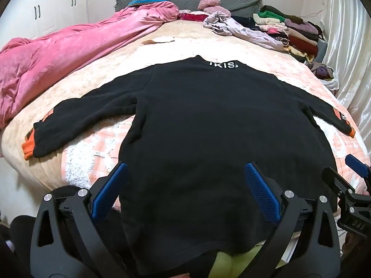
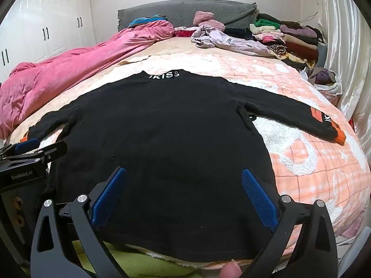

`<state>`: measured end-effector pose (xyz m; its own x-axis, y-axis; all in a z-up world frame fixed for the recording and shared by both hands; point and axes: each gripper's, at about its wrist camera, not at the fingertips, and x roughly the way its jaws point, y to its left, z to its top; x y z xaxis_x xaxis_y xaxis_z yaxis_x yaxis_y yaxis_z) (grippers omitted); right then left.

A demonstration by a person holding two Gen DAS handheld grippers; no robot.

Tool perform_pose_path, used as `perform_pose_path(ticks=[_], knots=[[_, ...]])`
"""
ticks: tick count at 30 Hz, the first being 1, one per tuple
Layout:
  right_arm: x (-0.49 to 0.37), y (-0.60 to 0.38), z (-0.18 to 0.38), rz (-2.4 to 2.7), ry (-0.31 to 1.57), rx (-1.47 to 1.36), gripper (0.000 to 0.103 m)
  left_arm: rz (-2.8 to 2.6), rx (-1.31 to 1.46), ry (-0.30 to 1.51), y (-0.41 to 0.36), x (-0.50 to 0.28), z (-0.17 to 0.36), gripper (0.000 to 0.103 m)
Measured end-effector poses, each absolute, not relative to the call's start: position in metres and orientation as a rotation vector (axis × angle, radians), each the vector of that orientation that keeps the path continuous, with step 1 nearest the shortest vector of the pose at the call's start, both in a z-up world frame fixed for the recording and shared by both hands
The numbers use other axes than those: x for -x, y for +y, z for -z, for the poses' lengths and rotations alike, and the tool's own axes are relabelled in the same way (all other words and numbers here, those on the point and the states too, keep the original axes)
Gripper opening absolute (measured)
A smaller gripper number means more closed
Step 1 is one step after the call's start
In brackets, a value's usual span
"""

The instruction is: Fold small clothes

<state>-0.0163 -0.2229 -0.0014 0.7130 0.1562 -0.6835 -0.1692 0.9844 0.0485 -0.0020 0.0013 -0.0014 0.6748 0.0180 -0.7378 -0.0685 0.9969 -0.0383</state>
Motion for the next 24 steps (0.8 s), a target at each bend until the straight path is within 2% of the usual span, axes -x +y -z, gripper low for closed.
perform_pose_path(ticks=[24], knots=[[0.0175,-0.2237,0.0029,-0.18,0.757,0.022,0.099,-0.047,0.059,0.831,-0.0019,0.0015,0.002,0.094]])
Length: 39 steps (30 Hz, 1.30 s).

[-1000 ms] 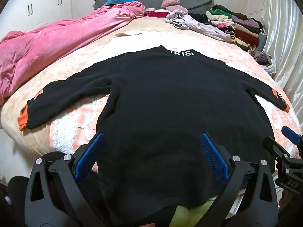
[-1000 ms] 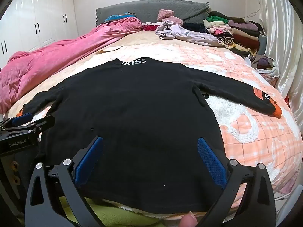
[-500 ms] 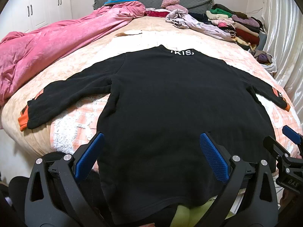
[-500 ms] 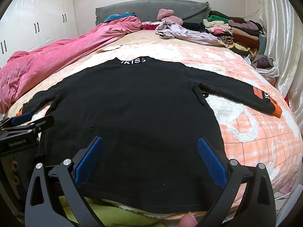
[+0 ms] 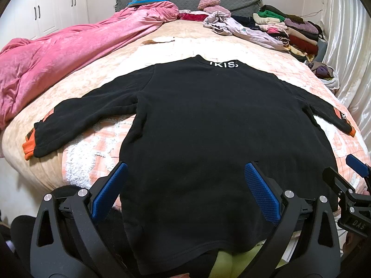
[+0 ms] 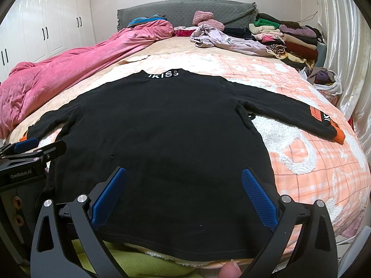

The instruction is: Fold small clothes

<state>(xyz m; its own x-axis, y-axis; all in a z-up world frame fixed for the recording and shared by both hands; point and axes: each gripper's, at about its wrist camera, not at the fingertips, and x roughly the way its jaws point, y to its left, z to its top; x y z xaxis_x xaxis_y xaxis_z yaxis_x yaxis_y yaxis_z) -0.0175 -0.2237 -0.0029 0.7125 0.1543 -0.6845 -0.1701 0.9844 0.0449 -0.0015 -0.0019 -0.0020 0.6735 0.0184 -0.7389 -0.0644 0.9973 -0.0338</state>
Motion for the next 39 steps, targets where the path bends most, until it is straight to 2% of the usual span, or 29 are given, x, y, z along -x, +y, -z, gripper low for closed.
perform_pose_path(ticks=[39], knots=[[0.011,-0.243,-0.003,-0.132,0.725,-0.008,0.099,-0.049,0.048,0.851,-0.008,-0.008,0.007,0.094]])
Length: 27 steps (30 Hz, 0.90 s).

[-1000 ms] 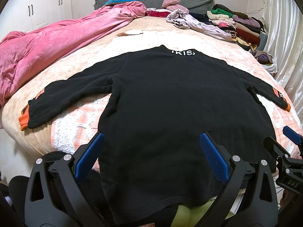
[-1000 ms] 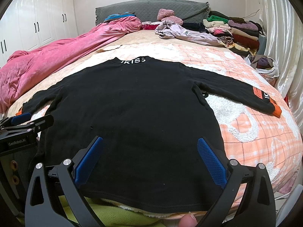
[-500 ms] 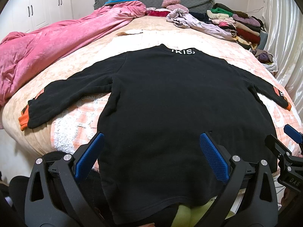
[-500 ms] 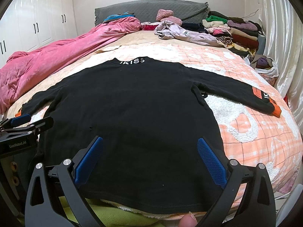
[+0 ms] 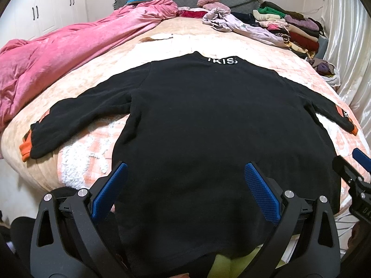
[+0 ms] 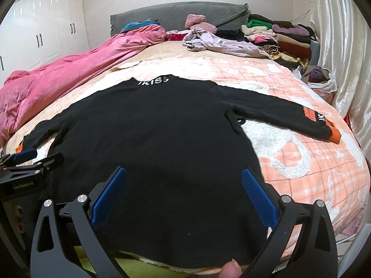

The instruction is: Fold small clothes

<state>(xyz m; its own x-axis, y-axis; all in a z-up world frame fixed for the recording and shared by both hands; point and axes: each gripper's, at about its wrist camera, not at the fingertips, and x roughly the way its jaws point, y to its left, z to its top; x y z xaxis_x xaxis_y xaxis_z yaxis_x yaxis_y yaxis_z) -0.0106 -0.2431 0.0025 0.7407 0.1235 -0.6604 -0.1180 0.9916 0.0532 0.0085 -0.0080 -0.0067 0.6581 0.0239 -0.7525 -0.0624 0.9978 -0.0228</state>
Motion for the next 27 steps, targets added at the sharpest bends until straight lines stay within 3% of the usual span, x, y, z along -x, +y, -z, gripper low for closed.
perform_pose_path(ticks=[27], knots=[[-0.066,-0.343,-0.006,0.09,0.716,-0.111,0.099,0.005,0.043,0.895,-0.034,-0.104,0.0,0.094]])
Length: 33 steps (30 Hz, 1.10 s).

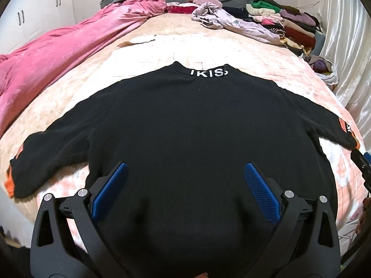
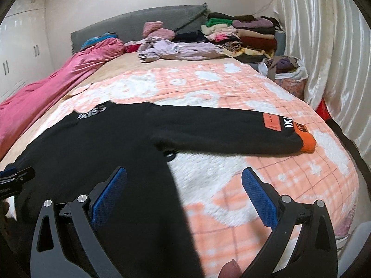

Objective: Fold small clothes
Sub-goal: 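Move the right tool to the orange sleeve cuff and grasp it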

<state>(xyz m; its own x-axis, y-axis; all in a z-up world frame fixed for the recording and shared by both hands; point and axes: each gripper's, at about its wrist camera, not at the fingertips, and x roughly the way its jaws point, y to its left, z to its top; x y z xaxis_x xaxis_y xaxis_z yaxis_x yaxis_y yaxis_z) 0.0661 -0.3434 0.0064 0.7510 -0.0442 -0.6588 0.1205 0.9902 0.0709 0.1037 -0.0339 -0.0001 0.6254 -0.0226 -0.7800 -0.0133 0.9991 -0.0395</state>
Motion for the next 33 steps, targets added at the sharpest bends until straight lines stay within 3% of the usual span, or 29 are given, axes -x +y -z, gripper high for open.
perform_pose_path(ticks=[20,33], knots=[[-0.128,-0.506,0.014,0.456,0.782,-0.261,0.099,0.019,0.038,0.931,-0.034,-0.2,0.007,0.094],[-0.152,-0.584,0.057,0.551,0.876,-0.435,0.098,0.009,-0.018,0.94,-0.037,-0.243,0.033,0.094]])
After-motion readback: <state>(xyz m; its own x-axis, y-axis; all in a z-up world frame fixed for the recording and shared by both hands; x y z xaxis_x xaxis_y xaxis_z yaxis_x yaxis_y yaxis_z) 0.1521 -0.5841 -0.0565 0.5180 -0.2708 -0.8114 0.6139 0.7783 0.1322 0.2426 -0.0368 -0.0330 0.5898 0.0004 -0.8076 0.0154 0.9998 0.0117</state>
